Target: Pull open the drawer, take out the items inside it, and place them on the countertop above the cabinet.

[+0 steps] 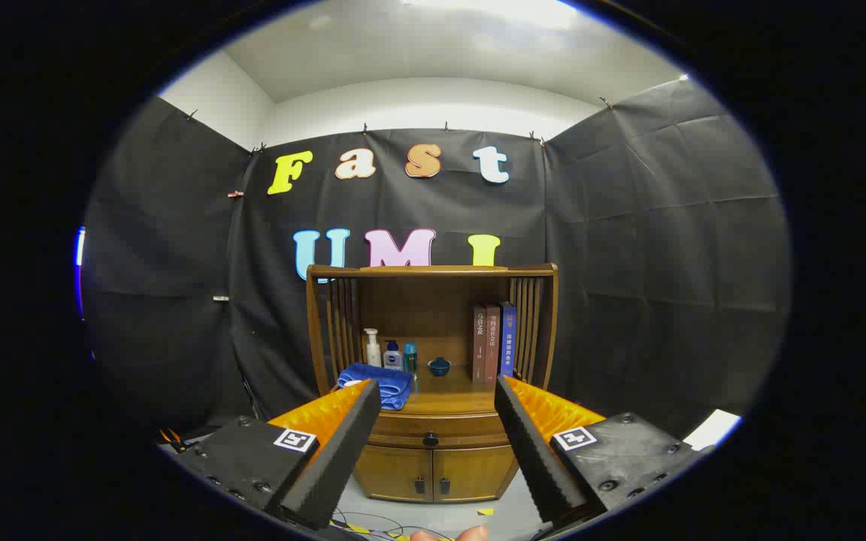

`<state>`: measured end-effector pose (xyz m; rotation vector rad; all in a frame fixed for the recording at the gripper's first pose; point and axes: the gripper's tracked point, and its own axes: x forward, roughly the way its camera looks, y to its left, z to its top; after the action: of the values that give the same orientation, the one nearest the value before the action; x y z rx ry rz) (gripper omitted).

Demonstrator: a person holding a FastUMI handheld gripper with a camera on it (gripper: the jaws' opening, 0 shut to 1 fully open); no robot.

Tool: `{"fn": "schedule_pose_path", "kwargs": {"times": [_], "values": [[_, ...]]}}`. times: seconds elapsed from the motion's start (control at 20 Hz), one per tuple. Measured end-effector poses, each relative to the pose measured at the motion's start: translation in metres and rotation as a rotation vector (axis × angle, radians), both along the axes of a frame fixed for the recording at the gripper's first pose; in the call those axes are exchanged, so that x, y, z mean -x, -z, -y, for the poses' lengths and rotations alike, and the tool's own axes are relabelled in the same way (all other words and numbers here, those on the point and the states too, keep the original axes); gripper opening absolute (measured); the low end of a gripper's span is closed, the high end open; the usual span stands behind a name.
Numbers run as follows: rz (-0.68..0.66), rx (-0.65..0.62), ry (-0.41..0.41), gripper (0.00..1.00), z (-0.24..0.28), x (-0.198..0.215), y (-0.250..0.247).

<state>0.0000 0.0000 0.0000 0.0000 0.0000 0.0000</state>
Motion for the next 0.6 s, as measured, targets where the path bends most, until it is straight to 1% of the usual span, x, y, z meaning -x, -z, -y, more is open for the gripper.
{"fn": "schedule_pose_path", "kwargs": {"times": [0.6], "values": [[0.003, 0.01, 0.001, 0.99, 0.0, 0.0026, -0.0021]]}}
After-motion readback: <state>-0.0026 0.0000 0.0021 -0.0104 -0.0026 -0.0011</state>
